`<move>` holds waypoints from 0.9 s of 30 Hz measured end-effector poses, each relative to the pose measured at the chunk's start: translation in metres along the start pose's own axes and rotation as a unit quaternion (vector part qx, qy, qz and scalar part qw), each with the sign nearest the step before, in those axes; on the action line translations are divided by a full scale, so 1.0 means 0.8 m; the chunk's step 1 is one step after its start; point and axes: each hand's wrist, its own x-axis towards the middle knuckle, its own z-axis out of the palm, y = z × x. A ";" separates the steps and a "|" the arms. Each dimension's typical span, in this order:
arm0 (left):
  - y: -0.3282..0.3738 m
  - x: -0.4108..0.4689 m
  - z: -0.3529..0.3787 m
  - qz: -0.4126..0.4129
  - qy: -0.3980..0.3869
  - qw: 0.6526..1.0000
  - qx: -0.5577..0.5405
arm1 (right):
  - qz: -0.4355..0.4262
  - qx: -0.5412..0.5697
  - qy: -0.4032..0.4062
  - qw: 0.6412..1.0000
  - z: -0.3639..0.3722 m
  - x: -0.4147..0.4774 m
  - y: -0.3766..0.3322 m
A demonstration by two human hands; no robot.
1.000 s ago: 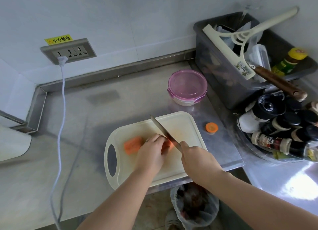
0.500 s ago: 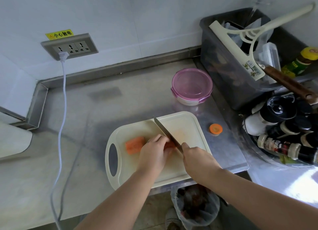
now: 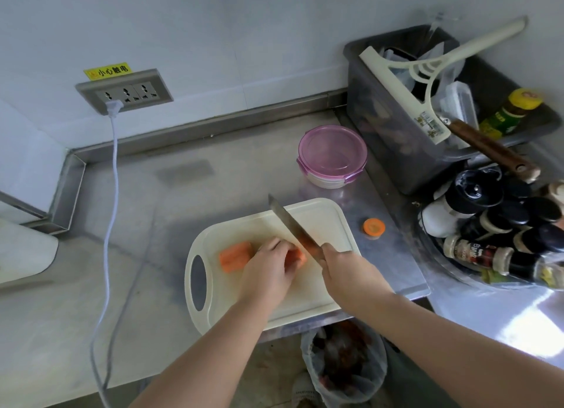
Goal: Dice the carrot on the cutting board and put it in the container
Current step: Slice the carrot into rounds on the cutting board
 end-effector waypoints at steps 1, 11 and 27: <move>-0.001 0.000 0.001 0.000 0.001 1.000 -0.002 | -0.004 -0.010 -0.004 1.000 0.000 -0.004 -0.003; -0.003 0.002 0.004 -0.011 0.009 1.000 0.009 | -0.003 -0.041 -0.022 0.999 0.007 -0.013 -0.016; -0.006 0.005 0.006 -0.003 0.013 1.000 0.001 | -0.001 -0.037 -0.064 0.997 0.013 0.001 -0.018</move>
